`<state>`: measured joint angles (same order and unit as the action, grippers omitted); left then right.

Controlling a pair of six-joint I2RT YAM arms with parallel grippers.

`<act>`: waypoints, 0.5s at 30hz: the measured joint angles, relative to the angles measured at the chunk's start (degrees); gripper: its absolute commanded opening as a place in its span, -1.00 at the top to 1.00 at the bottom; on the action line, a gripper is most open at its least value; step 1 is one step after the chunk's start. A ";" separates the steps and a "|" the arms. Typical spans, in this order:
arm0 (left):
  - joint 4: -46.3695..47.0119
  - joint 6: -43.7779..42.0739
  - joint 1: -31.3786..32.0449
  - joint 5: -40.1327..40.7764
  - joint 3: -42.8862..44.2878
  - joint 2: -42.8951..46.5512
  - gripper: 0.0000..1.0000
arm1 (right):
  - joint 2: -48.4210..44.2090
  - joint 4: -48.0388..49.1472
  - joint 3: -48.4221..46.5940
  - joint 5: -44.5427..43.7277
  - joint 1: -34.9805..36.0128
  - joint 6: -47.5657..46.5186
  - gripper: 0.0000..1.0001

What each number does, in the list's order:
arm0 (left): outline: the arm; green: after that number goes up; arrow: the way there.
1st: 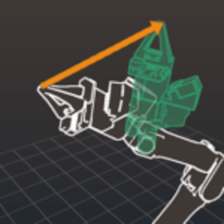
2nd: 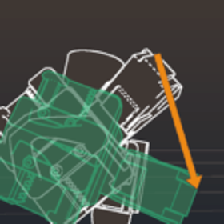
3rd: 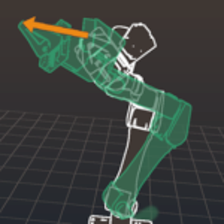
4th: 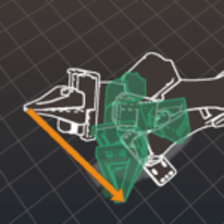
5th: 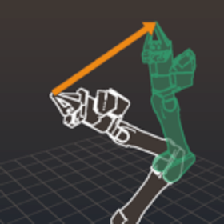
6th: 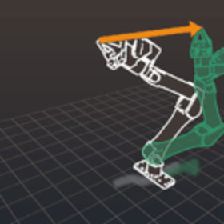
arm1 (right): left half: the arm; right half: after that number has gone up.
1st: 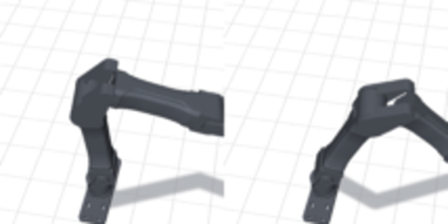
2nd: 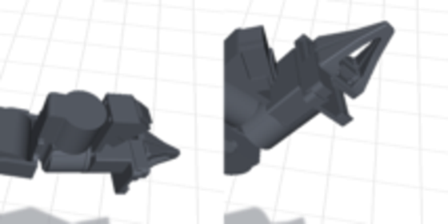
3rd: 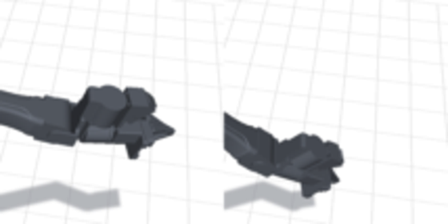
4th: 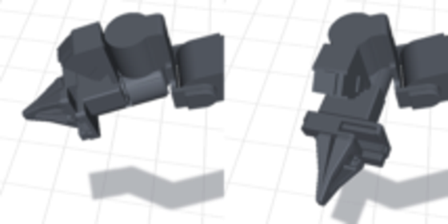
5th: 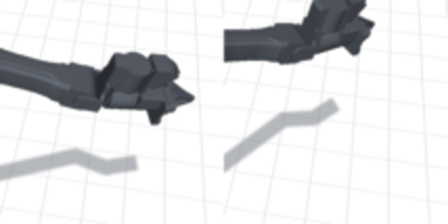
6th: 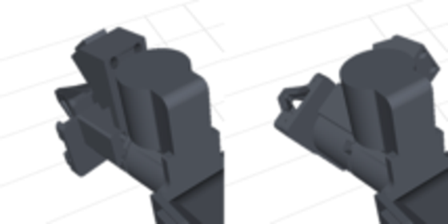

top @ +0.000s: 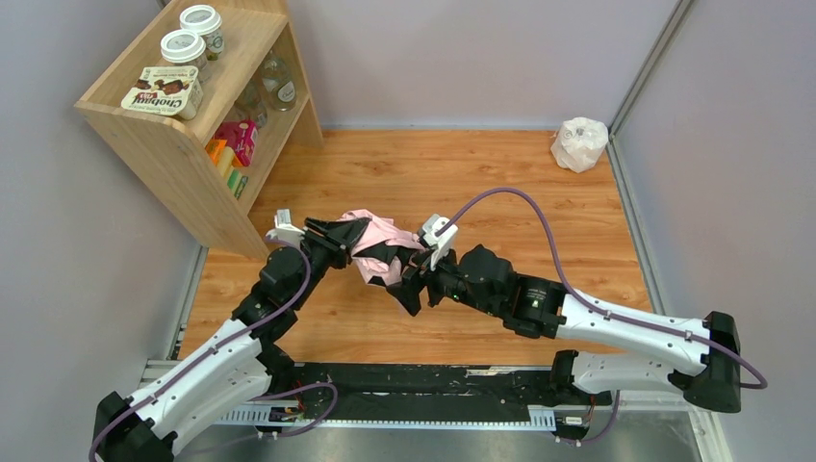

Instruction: Put away the umbrella

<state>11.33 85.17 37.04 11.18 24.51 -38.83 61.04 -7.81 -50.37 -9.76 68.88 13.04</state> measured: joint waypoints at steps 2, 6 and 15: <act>0.26 0.02 0.00 0.39 0.20 0.02 1.00 | -0.31 -0.76 -0.70 -0.79 0.35 -0.33 -0.77; 0.00 0.04 0.00 0.52 0.20 0.04 1.00 | -1.03 -3.63 -1.16 -1.90 0.37 -1.18 -1.00; -9.42 -1.99 0.00 -0.94 2.56 0.79 1.00 | 2.93 -13.11 -10.49 3.06 -3.80 -5.97 -1.00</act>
<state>1.91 83.18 37.04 10.24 27.07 -38.04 63.96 -20.93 -60.86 -6.70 65.08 7.07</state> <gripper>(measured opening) 0.477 0.998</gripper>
